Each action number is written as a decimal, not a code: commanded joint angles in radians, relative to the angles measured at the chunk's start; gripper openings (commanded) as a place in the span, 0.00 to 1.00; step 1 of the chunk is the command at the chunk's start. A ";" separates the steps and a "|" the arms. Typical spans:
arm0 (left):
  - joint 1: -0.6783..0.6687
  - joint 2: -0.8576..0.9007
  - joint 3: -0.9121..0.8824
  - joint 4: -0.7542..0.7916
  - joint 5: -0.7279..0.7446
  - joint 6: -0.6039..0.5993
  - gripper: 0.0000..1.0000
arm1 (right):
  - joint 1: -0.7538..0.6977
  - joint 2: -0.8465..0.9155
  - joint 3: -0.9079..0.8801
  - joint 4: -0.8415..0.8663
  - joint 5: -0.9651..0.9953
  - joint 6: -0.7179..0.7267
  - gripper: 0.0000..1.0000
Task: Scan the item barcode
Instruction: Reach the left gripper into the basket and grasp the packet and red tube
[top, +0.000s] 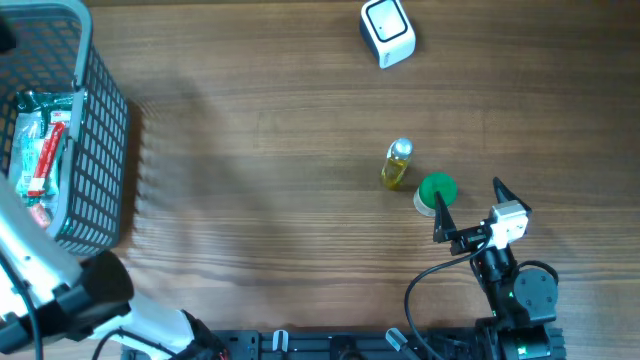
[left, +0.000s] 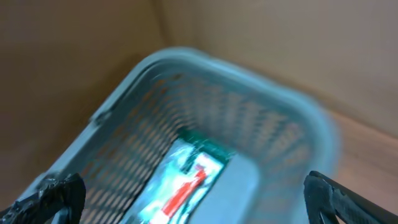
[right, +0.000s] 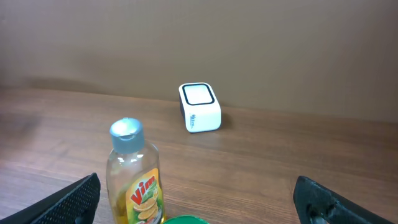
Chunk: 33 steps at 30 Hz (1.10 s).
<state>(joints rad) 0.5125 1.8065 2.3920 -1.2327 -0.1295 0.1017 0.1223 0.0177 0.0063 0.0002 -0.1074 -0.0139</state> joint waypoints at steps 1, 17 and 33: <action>0.102 0.052 -0.064 -0.017 0.013 0.026 1.00 | -0.002 0.001 -0.001 0.005 0.003 -0.012 1.00; 0.247 0.116 -0.861 0.327 0.058 0.246 1.00 | -0.002 0.001 -0.001 0.005 0.003 -0.012 1.00; 0.247 0.276 -0.894 0.523 0.126 0.341 1.00 | -0.002 0.001 -0.001 0.005 0.003 -0.012 1.00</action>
<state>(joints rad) 0.7567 2.0392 1.5024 -0.7177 -0.0502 0.4179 0.1223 0.0177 0.0063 0.0002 -0.1074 -0.0139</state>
